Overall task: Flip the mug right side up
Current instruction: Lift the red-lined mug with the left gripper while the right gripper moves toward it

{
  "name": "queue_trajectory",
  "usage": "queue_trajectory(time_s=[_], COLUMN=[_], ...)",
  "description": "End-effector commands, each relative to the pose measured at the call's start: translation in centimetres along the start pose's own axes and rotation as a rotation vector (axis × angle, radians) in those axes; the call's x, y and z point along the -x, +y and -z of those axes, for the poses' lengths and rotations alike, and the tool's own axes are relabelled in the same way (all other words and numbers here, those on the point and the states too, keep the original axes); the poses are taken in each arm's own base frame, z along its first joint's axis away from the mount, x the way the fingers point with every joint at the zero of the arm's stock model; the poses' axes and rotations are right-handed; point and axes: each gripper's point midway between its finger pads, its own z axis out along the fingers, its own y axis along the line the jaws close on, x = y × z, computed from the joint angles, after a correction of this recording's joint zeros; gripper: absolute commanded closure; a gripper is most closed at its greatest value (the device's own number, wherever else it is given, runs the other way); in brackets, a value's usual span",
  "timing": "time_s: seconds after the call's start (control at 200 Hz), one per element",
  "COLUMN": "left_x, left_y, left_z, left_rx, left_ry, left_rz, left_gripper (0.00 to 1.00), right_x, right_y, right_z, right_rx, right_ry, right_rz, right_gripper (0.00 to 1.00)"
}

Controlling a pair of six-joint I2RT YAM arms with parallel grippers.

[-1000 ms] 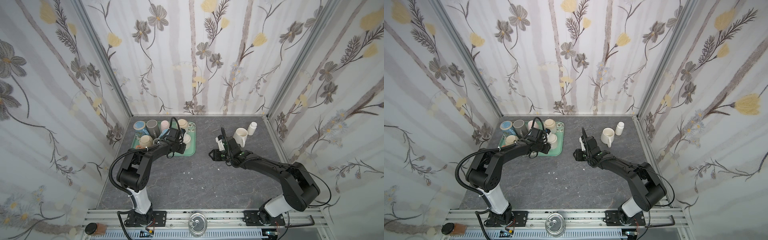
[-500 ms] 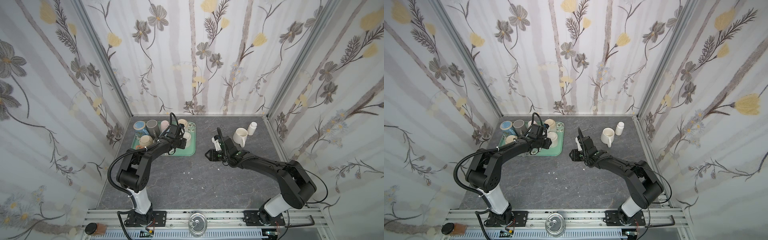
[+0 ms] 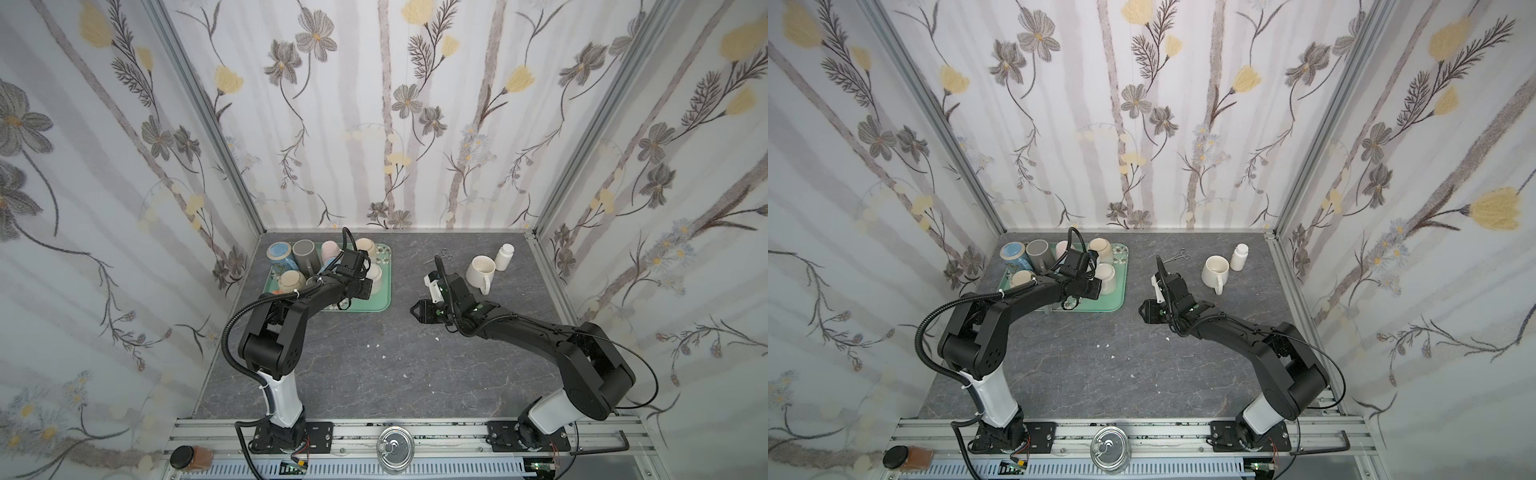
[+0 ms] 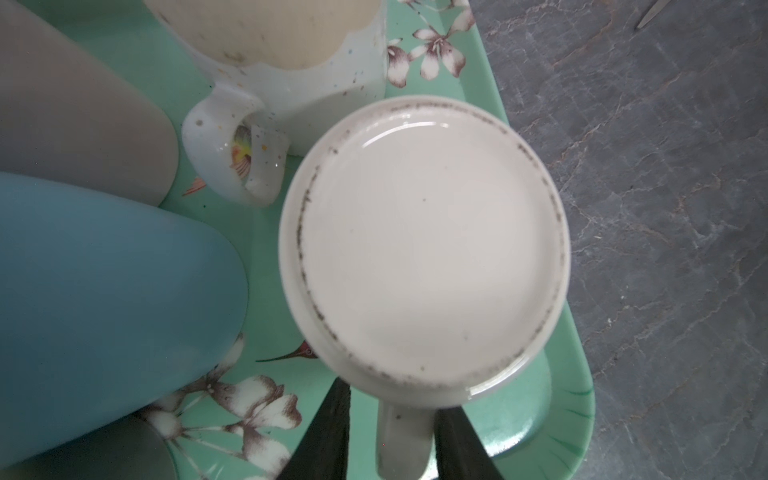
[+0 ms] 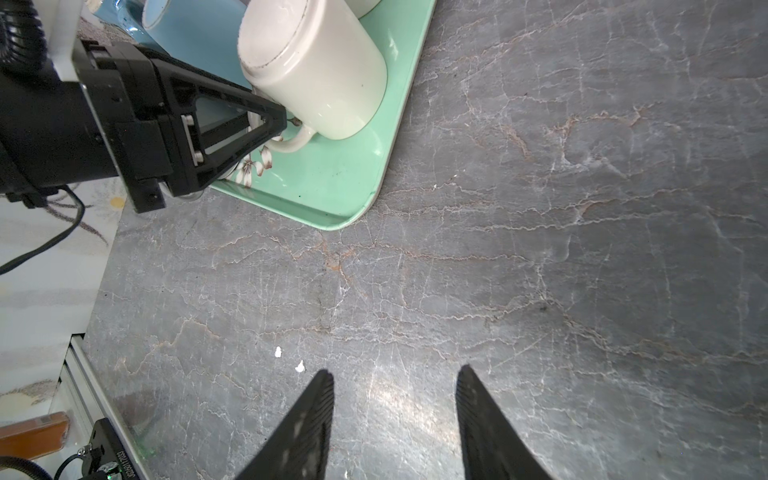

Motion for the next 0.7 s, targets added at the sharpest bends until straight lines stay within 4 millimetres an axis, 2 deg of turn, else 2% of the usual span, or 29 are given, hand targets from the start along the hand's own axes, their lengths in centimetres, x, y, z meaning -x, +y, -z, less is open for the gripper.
queue_trajectory(time_s=[0.0, 0.11, 0.39, 0.59, 0.694], left_x=[0.8, 0.8, 2.2, 4.2, 5.6], left_y=[0.1, 0.2, -0.8, -2.0, -3.0], left_z=[0.1, 0.4, 3.0, 6.6, 9.5], left_rx=[0.017, 0.026, 0.021, -0.041, -0.117], left_ry=[-0.021, -0.026, -0.12, -0.261, -0.368], left_rz=[-0.015, -0.027, -0.056, -0.024, 0.026], left_gripper=[0.83, 1.0, 1.0, 1.0, 1.0], right_x=[0.5, 0.5, 1.4, 2.9, 4.1], right_y=[0.1, 0.1, 0.4, 1.6, 2.8], right_z=[0.5, 0.7, 1.5, 2.7, 3.6], right_rx=[-0.001, -0.003, 0.008, 0.064, 0.125], right_ry=[-0.028, -0.036, -0.084, -0.166, -0.224], right_rz=[0.005, 0.003, -0.025, -0.072, -0.089], right_gripper=[0.51, 0.51, 0.52, 0.52, 0.52])
